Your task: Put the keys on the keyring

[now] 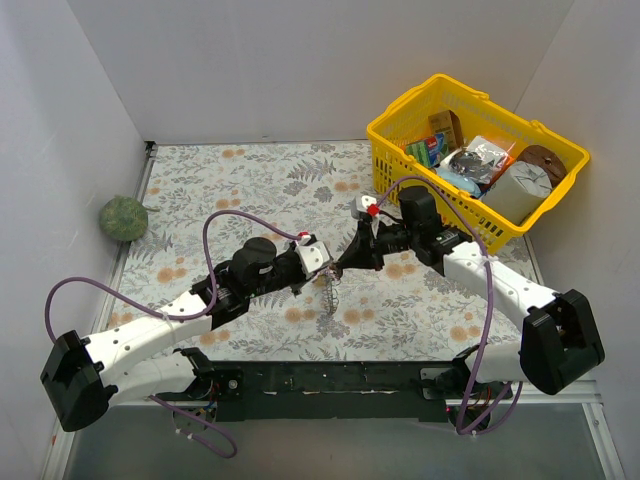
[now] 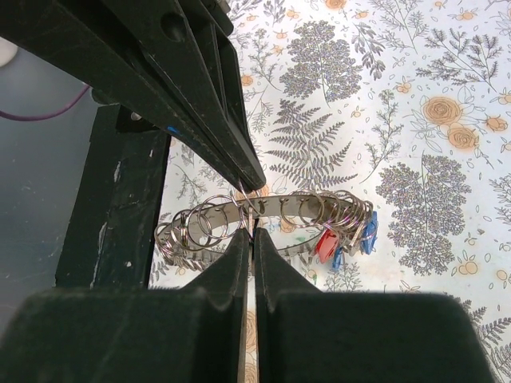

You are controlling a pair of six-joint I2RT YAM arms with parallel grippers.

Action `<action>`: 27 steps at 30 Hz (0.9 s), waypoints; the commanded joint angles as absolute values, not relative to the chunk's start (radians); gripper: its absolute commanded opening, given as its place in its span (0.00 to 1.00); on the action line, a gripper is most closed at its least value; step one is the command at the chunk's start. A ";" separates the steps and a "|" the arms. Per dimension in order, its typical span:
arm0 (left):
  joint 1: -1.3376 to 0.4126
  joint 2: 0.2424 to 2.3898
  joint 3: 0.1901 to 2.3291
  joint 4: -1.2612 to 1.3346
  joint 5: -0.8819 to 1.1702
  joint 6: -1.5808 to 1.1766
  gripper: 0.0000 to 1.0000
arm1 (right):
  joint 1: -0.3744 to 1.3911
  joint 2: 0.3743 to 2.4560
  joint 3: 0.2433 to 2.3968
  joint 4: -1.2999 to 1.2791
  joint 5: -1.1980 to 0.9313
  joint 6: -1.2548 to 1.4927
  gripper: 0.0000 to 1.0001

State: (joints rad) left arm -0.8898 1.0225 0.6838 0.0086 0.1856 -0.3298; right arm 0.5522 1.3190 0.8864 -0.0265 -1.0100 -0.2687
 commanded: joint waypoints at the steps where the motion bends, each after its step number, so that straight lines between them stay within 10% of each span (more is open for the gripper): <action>1: -0.893 1.026 0.726 0.026 0.167 -0.334 0.00 | 0.554 1.285 0.951 0.002 -1.081 -0.245 0.01; 27: -0.894 1.166 0.923 -0.140 0.095 -0.502 0.00 | 0.607 1.281 1.035 -0.057 -0.719 0.046 0.01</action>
State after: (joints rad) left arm -0.8848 1.1740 0.8780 -0.1535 0.0654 -0.4683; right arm 0.5812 1.3170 0.9588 -0.1127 -0.7498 -0.0387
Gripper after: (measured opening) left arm 0.017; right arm 0.051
